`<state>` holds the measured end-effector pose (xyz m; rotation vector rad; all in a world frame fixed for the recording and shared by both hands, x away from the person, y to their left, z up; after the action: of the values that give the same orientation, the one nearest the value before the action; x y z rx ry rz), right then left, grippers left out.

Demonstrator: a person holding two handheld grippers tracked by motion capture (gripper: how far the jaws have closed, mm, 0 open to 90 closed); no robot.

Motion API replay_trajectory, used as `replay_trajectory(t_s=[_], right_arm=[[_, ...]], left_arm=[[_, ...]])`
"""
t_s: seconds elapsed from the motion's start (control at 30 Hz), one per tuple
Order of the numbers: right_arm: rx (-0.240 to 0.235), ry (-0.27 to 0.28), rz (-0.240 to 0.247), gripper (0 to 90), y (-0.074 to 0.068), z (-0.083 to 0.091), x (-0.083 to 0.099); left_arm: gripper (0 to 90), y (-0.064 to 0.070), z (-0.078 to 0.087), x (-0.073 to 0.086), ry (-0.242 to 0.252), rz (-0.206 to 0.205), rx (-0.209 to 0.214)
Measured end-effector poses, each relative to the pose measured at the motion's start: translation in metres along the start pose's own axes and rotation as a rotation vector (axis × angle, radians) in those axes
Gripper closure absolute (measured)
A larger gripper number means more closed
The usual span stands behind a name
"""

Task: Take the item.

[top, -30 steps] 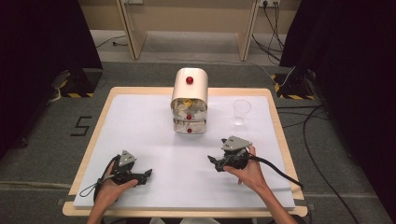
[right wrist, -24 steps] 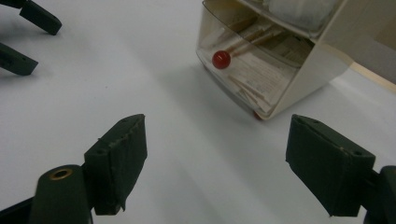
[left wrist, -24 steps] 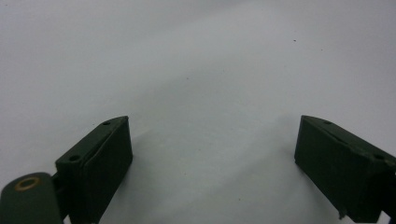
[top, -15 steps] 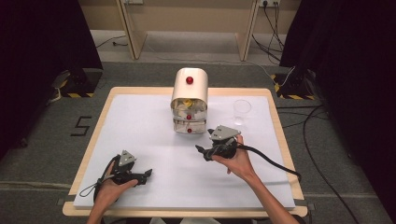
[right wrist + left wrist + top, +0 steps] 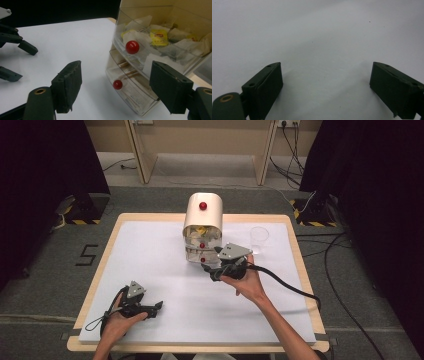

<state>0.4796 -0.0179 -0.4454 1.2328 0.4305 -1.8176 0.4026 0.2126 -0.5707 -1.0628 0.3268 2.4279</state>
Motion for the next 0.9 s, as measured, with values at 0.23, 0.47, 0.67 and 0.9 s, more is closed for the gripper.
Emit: replay_trajectory(t_s=[0.23, 0.47, 0.67, 0.9], right_arm=[[0.007, 0.032, 0.001, 27.4, 0.005, -0.002, -0.016], [0.019, 0.067, 0.008, 27.4, 0.008, -0.003, -0.034], [0.047, 0.079, -0.005, 27.4, 0.017, -0.01, -0.041], [0.07, 0.061, -0.001, 27.3, 0.025, -0.019, -0.037]], left_arm=[[10.3, 0.0, 0.0, 0.0, 0.001, 0.0, 0.0], [10.3, 0.0, 0.0, 0.0, 0.002, 0.0, 0.001], [10.3, 0.0, 0.0, 0.0, 0.001, 0.0, 0.0], [10.3, 0.0, 0.0, 0.0, 0.001, 0.0, 0.0]])
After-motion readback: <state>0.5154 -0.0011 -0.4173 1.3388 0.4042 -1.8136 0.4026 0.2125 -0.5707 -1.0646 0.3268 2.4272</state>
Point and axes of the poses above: each handheld gripper's, and its own axes: z roughly backward along the jaws, x roughly out of its underside, y roughly to its right, the point moved 9 cm from there along -z, roughly forward along the jaws, and after that the axes turned 1 degree about -y, right-handed, at the moved point
